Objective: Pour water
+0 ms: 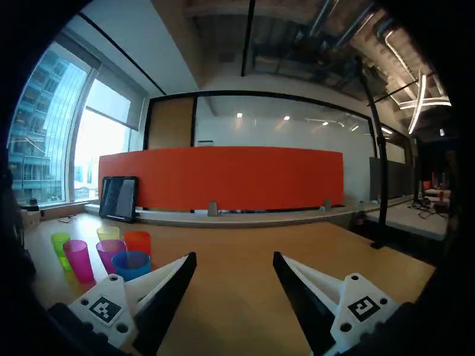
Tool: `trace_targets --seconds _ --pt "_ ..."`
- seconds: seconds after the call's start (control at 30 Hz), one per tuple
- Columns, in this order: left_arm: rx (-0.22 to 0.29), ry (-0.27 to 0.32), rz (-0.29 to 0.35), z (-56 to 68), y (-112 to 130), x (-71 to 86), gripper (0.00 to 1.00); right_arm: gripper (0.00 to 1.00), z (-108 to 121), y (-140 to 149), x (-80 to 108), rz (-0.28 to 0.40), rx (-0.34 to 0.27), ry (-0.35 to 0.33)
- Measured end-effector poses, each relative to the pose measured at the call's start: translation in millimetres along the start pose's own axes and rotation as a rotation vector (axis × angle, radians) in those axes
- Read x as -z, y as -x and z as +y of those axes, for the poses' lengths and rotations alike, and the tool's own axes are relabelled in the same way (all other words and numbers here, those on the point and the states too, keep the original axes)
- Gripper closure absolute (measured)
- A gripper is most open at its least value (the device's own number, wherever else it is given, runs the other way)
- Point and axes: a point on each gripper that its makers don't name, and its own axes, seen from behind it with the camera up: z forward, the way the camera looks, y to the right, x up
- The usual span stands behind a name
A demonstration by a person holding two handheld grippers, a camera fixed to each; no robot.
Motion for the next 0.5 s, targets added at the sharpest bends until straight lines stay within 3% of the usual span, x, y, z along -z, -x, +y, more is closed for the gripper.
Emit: trace_targets --seconds 0.5 --pt "0.0 0.0 0.0 0.9 0.1 0.0 0.01 0.0 0.9 1.3 0.0 0.0 -0.001 0.0"
